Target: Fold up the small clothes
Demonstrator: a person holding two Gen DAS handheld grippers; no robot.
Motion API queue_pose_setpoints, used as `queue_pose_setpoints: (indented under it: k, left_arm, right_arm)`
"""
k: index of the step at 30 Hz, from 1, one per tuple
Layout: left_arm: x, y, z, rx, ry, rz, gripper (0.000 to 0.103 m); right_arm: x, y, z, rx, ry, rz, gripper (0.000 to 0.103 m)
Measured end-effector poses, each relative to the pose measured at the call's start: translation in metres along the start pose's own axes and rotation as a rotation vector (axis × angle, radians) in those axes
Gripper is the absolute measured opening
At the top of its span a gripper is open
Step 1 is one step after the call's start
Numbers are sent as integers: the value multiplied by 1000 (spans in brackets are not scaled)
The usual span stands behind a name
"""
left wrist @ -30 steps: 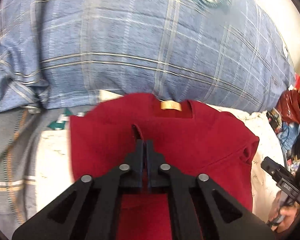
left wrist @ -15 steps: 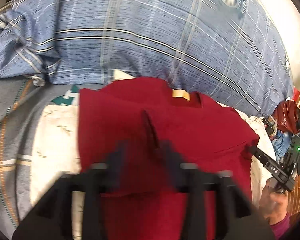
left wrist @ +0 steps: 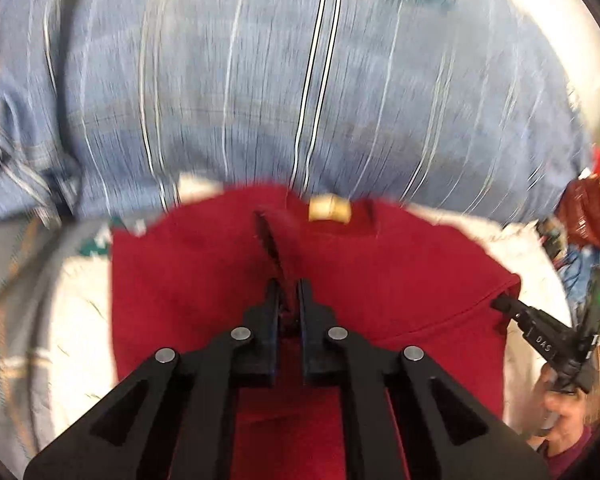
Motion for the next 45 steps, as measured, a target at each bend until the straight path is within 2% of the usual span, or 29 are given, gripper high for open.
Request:
queue_pose_setpoints:
  k: [2,4,7,9,12,13,14,16,19,21,23,26,30,32,33,35,37,38,40,42,43,45]
  left_arm:
    - [-5,-18,-6,1,10,28,6]
    - [6,-24,-16,-17,27,16,6]
    - [33,-8,-36,-39,23,-55,6]
    - [53,12,-45,-47,-3,-115,6]
    - [61,16,-48,-39,-4,-96,6]
    - [59,15,-47,-39,2,-94,6]
    - [58,13,-47,-38,11,-90,6]
    - [55,10,-46,-36,21,-74,7]
    - [58,14,-50,-30,-2,-74,7]
    - [57,15,-51,-28,-11,-71,7]
    - [55,15,-49,-32,-5,-64,7]
    - [52,12,-50,-42,9,-54,9]
    - [50,13,-52,-34,2,-56,9]
    - [48,13,-52,-33,-1,-54,9]
    - [48,13,-52,-35,-2,-53,9]
    - [50,14,-51,-43,1,-51,9]
    - [50,14,-51,-51,8,-49,9]
    - [50,15,-50,-55,11,-48,9]
    - [50,15,-49,-61,18,-43,9]
    - [48,14,-48,-63,23,-35,9]
    - [47,14,-47,-60,26,-29,9]
    - [44,11,-45,-49,33,-15,9]
  right_arm:
    - [-8,-23,-5,-6,-31,66,10]
    - [-4,-37,-9,8,-78,88,10]
    - [22,-35,-10,53,-147,32,7]
    - [41,-23,-1,58,-123,-45,7]
    - [49,-30,13,71,-63,-71,8]
    - [46,-38,16,59,-36,-53,12]
    - [41,-47,19,54,-11,-37,24]
    - [30,-60,22,47,35,-13,40]
    - [9,-65,6,-22,43,23,40]
    - [0,-54,-14,-27,5,19,39]
    - [-4,-36,-29,-16,-32,14,31]
    - [16,-2,-34,59,-69,-70,24]
    - [38,-18,-45,39,-161,-68,26]
    - [30,-30,-38,-28,-113,-72,26]
    - [22,-34,-31,-56,-59,-61,28]
    - [-3,-35,-11,-56,57,-18,55]
    - [-23,-21,6,-42,132,5,75]
    - [-29,-5,12,-57,171,-24,76]
    - [-28,30,17,-112,254,-141,72]
    - [-27,44,10,-178,280,-170,34]
    - [-29,47,9,-132,240,-162,8]
    - [-33,36,10,-46,159,-103,8]
Point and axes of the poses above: each gripper's, at about its wrist camera, not at the fingertips, and y roughly the way its jaws point, z to its right, x to its underside, the point moved 7 cm from there along y, roughly the way its jaws point, and after that the axes turned 4 degrees about x, right-handed, at the moved point
